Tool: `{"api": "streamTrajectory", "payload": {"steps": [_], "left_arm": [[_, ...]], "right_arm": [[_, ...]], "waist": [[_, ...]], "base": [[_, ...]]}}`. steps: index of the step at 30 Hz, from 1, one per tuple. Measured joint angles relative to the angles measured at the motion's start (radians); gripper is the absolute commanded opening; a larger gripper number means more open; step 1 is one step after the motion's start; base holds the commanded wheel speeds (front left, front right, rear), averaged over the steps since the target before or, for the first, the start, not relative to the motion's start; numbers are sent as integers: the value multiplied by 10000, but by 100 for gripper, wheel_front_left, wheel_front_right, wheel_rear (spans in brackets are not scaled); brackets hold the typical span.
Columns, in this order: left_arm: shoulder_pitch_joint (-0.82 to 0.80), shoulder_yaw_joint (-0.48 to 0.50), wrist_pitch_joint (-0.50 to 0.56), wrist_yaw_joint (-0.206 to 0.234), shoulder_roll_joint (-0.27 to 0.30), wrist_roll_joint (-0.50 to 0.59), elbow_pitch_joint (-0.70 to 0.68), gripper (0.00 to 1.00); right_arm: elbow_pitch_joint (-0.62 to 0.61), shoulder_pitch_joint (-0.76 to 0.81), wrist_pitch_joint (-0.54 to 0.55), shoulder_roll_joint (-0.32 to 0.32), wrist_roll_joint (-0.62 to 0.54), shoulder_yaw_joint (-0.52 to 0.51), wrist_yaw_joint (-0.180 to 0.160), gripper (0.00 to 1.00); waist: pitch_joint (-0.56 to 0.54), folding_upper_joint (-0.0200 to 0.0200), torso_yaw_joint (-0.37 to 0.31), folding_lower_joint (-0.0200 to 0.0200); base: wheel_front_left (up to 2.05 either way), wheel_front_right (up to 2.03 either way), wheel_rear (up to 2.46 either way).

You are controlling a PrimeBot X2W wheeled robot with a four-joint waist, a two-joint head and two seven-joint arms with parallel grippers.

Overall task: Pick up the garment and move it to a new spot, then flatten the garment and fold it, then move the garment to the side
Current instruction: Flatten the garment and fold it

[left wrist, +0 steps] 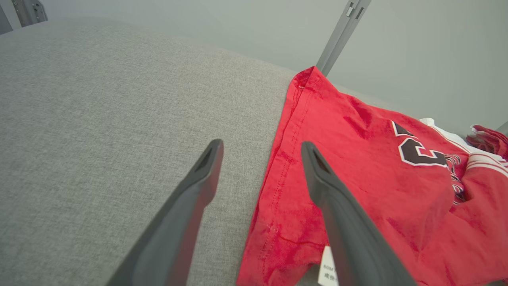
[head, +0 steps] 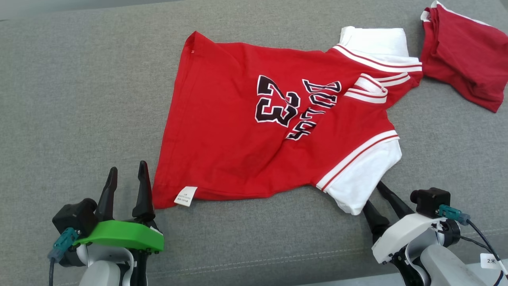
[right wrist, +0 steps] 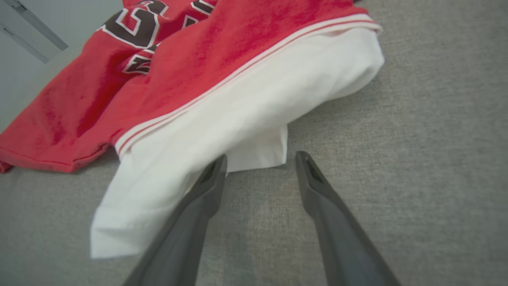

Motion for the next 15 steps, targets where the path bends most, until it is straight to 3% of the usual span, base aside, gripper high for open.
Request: {"api": "streamTrajectory", "payload": {"steps": [7,9,13,14,15], "left_arm": [[31,102,-21,23,2,0,-174,100],[39,104,-27,25,2,0,-213,100],[131,90,-27,50,2,0,-249,100],[183,84,-27,100,2,0,-267,100],[198,84,-27,100,2,0,-270,100]], "right_arm": [[355,-168,-44,453,696,-299,2,67],[437,-269,-44,535,823,-360,2,51],[708,-353,-44,685,1126,-518,4,31],[872,-433,-44,731,1200,-570,4,10],[945,-477,-44,731,1200,-589,4,0]], "waist": [[-32,0,221,0],[-41,0,216,0],[-66,0,184,0],[-78,0,161,0],[-84,0,148,0]], "base": [[0,0,0],[0,0,0],[0,0,0],[0,0,0],[0,0,0]]}}
